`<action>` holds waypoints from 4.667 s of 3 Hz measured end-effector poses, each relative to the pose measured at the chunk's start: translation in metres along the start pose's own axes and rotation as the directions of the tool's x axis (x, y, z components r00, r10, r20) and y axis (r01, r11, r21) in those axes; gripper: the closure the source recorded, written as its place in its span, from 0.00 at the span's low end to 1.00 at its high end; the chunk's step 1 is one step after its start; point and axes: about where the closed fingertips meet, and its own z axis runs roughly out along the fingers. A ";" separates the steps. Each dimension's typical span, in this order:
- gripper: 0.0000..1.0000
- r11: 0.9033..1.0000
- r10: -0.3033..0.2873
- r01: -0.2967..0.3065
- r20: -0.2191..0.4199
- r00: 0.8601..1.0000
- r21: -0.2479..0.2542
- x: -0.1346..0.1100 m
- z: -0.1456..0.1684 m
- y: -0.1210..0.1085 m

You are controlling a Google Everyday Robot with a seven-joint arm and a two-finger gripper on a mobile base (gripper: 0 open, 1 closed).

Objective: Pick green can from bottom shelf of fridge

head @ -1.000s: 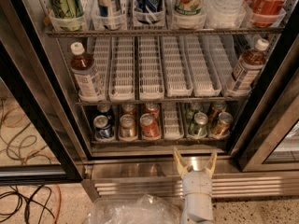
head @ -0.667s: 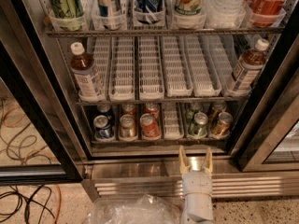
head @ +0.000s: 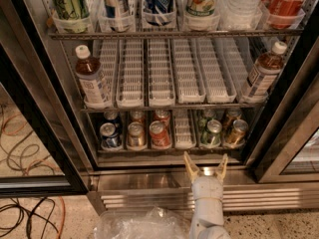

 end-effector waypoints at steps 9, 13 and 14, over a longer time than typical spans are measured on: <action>0.72 0.984 0.032 -0.031 0.001 1.000 0.178 0.006 0.117 -0.024; 1.00 0.983 0.034 -0.041 0.042 0.999 0.180 -0.012 0.106 -0.026; 1.00 0.983 0.001 -0.006 0.028 1.000 0.182 -0.037 0.099 -0.029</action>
Offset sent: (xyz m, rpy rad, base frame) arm 0.0351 -0.0210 0.0031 0.0238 -0.0265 -0.1160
